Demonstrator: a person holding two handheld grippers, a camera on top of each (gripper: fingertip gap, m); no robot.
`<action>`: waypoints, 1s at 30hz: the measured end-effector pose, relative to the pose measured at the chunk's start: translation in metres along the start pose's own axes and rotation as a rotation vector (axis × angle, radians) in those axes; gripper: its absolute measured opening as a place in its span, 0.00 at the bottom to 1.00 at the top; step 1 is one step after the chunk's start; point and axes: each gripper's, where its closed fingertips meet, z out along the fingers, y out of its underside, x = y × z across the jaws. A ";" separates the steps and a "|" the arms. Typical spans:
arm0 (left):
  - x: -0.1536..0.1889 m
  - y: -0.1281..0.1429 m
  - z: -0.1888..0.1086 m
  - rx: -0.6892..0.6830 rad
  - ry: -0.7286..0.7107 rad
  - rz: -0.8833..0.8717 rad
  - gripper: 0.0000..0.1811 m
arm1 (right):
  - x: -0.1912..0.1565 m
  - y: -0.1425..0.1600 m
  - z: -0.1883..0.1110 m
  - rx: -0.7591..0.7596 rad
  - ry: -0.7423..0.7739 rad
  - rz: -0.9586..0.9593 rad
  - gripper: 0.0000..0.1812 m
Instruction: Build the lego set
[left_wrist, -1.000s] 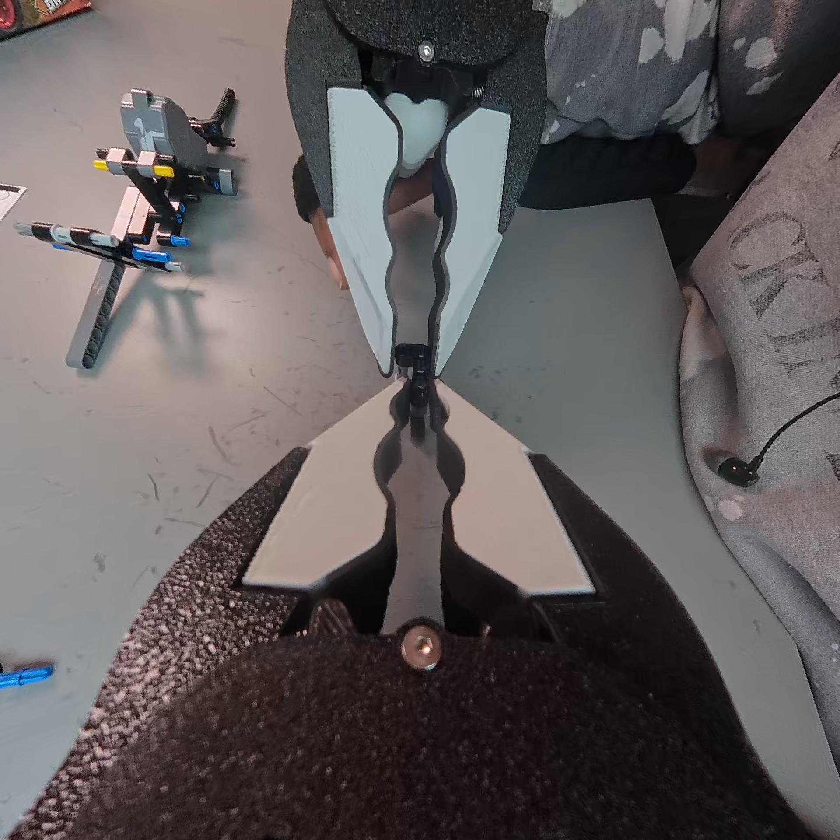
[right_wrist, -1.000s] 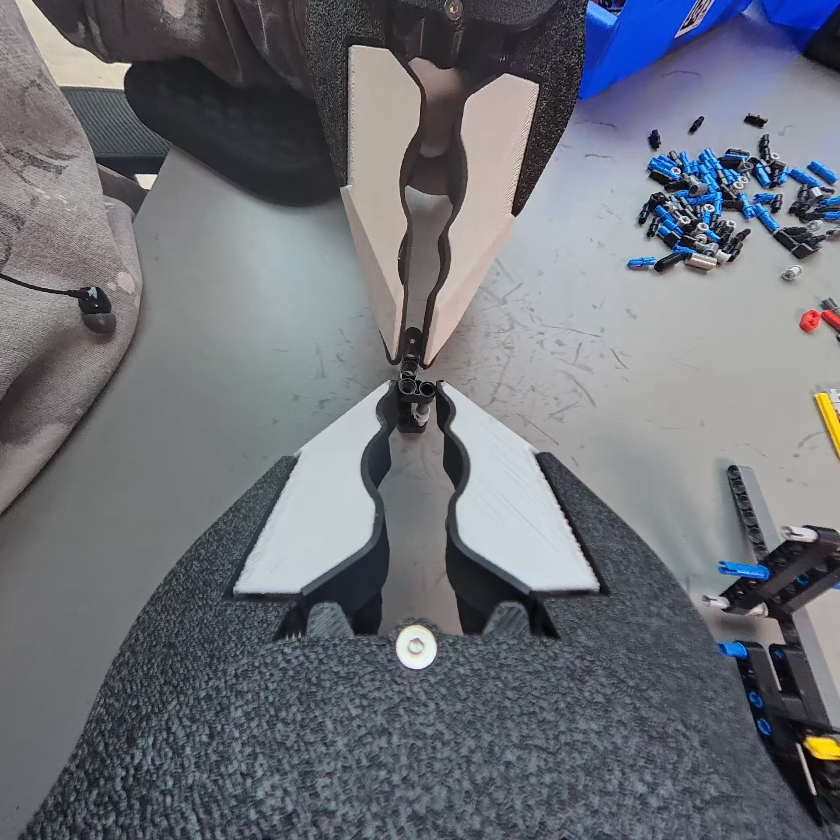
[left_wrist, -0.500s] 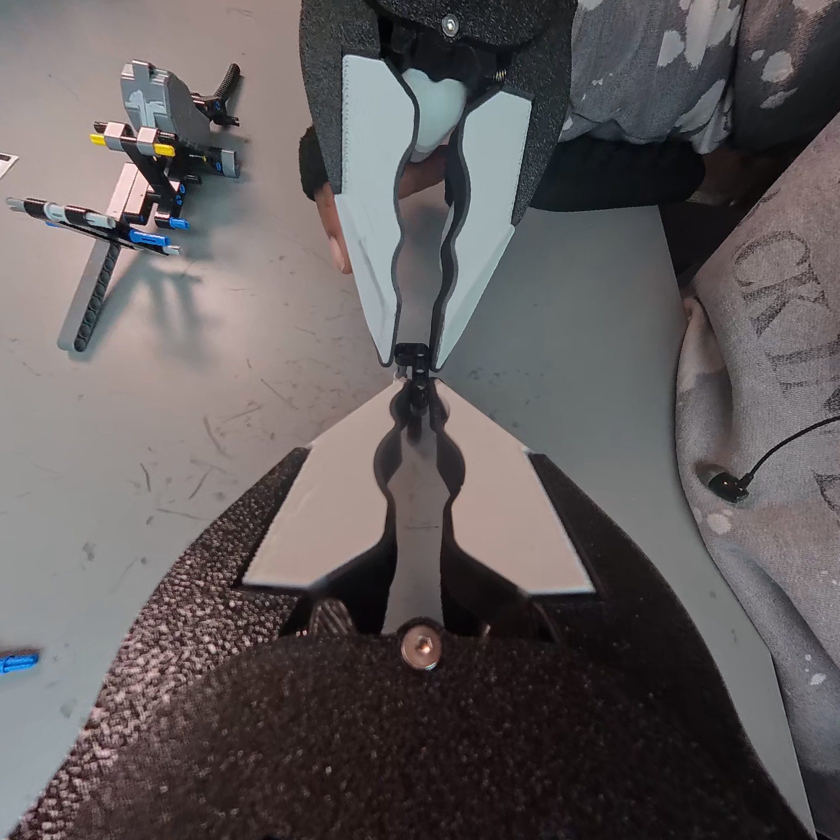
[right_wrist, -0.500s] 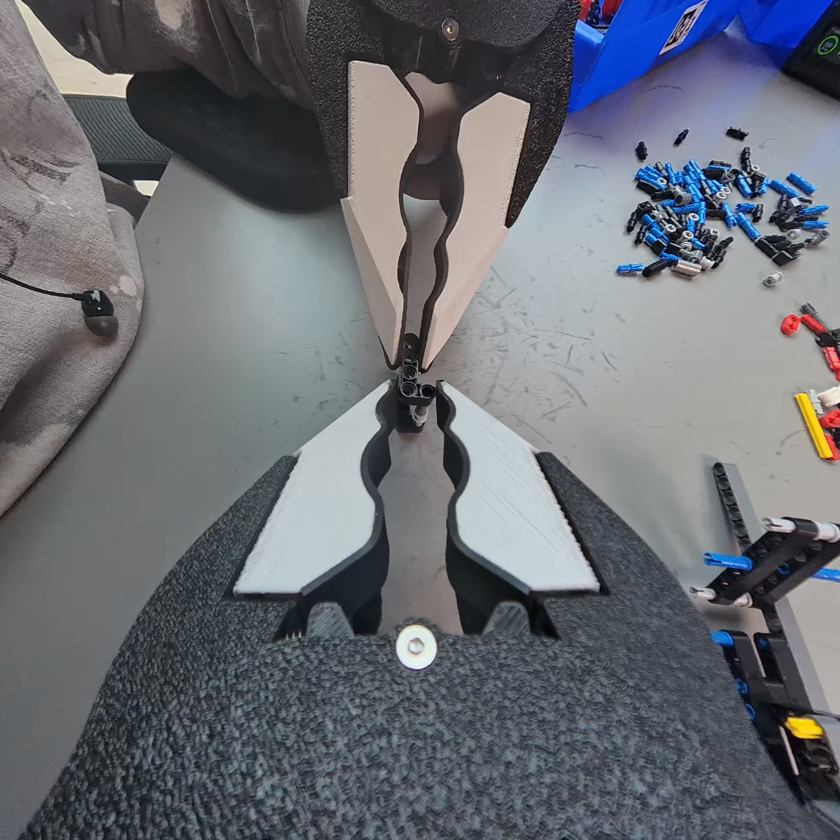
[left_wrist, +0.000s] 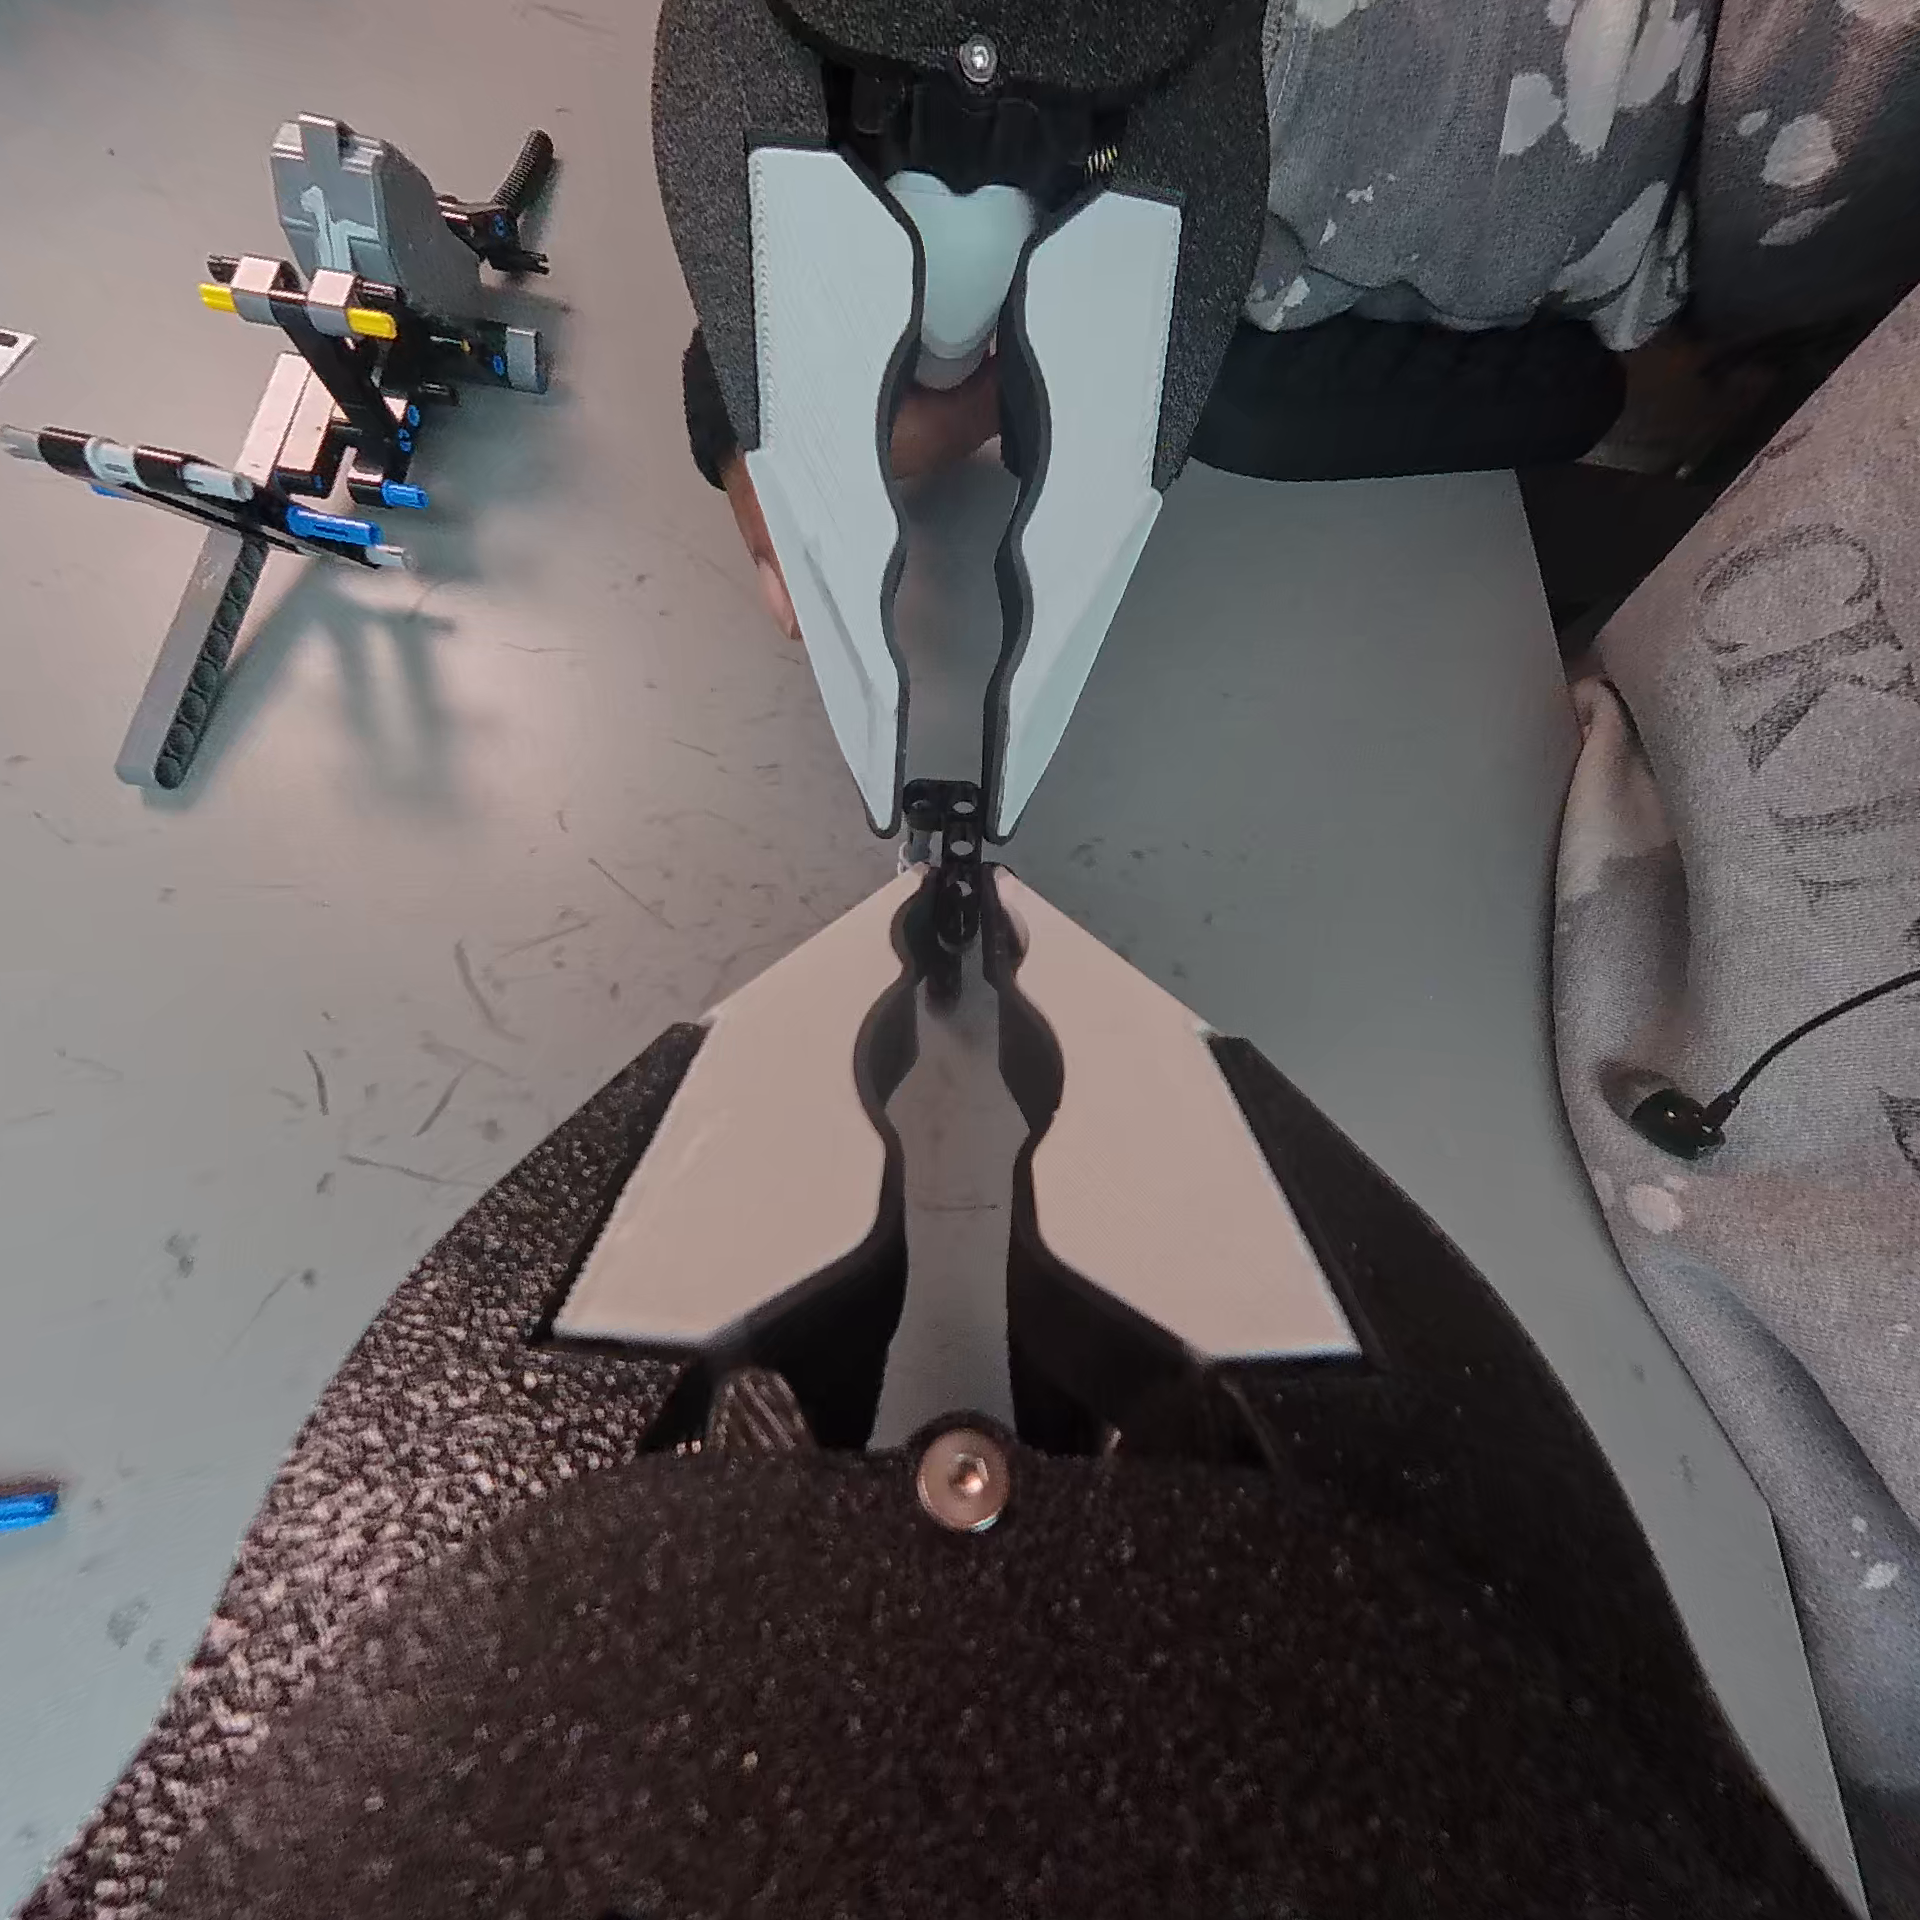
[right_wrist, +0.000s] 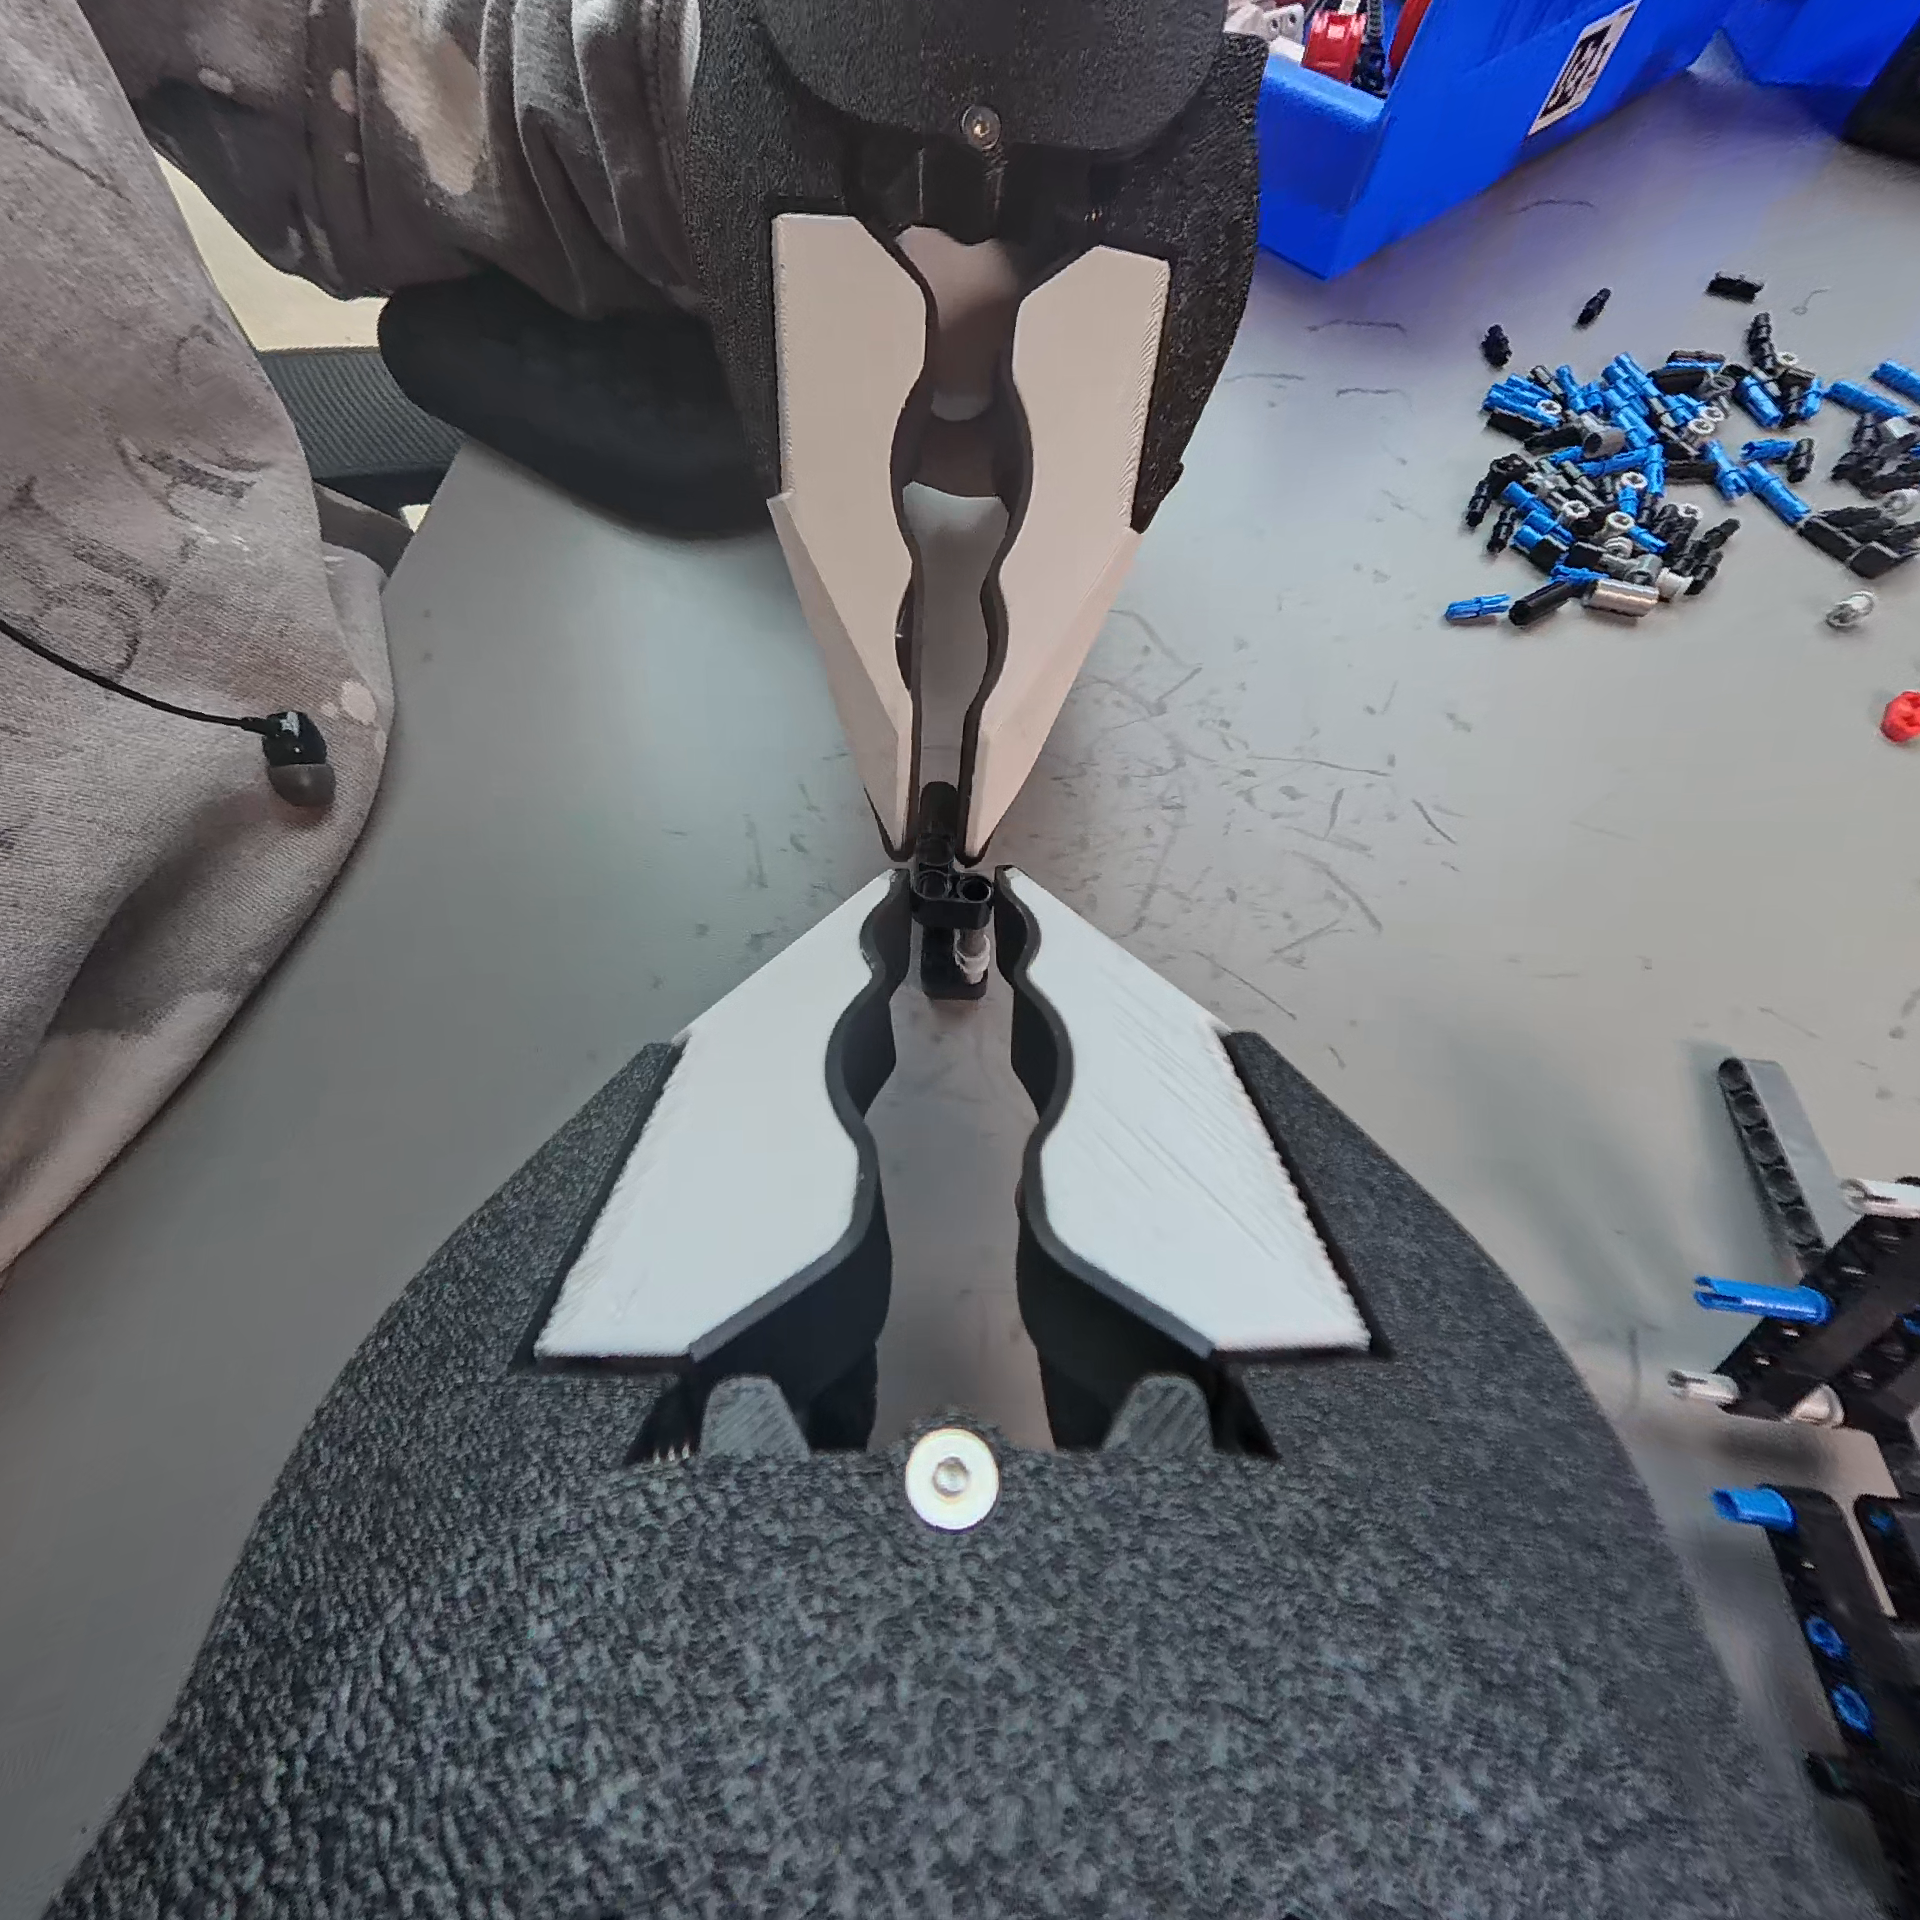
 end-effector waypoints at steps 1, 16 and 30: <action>0.000 0.001 0.001 -0.005 -0.007 -0.001 0.05 | 0.000 0.000 0.000 0.001 0.000 -0.001 0.09; -0.001 0.000 0.003 -0.011 -0.037 -0.044 0.05 | 0.000 0.001 -0.001 0.042 -0.010 0.006 0.09; 0.003 -0.004 0.001 -0.003 -0.026 -0.033 0.05 | -0.003 0.007 0.000 -0.017 0.004 -0.033 0.09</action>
